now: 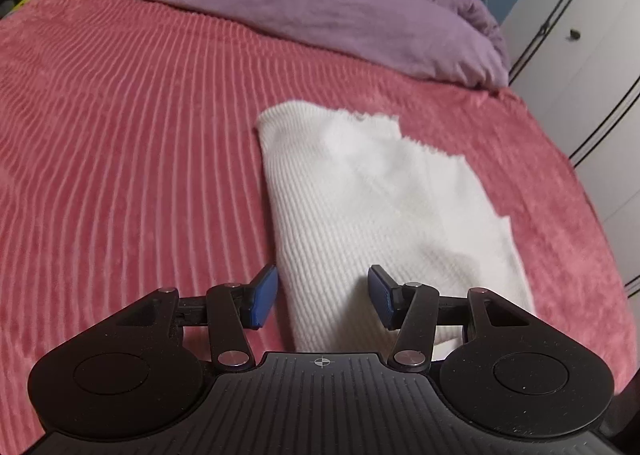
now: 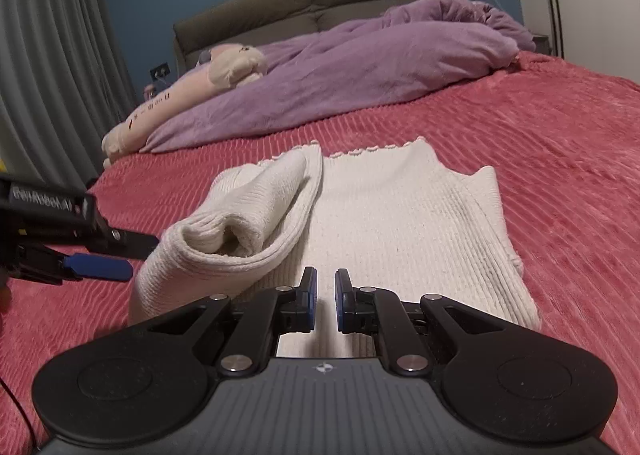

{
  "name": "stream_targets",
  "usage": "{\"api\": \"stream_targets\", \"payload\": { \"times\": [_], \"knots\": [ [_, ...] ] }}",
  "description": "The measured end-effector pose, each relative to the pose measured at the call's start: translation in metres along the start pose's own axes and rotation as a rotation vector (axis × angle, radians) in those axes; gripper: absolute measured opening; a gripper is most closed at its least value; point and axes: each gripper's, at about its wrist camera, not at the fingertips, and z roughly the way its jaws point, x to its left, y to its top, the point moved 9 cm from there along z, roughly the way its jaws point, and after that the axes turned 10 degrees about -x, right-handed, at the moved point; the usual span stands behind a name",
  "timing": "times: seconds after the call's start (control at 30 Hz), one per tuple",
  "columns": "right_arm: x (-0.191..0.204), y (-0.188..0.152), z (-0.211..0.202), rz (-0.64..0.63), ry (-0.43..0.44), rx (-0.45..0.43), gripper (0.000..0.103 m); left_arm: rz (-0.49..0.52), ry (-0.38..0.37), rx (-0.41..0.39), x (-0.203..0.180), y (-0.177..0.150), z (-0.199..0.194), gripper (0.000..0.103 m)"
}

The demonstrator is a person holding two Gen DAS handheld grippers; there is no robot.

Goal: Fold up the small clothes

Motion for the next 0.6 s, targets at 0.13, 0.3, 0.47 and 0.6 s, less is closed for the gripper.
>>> {"api": "stream_targets", "payload": {
  "times": [0.13,0.3,0.47,0.6],
  "knots": [
    [-0.003,0.007,0.006,0.016,0.009,0.021,0.011,-0.014,0.006,0.025,0.005,-0.009,0.009,0.057],
    [-0.014,0.022,0.015,0.114,0.034,0.036,0.026,0.004,0.019,0.008,0.013,-0.013,0.006,0.065],
    [-0.008,0.025,0.031,0.172,0.085,0.106,0.028,0.015,0.02,0.01,0.015,-0.013,0.007,0.066],
    [-0.006,0.024,0.038,0.225,0.11,0.136,0.033,0.044,0.032,0.011,0.014,-0.016,0.012,0.069]
  ]
}}
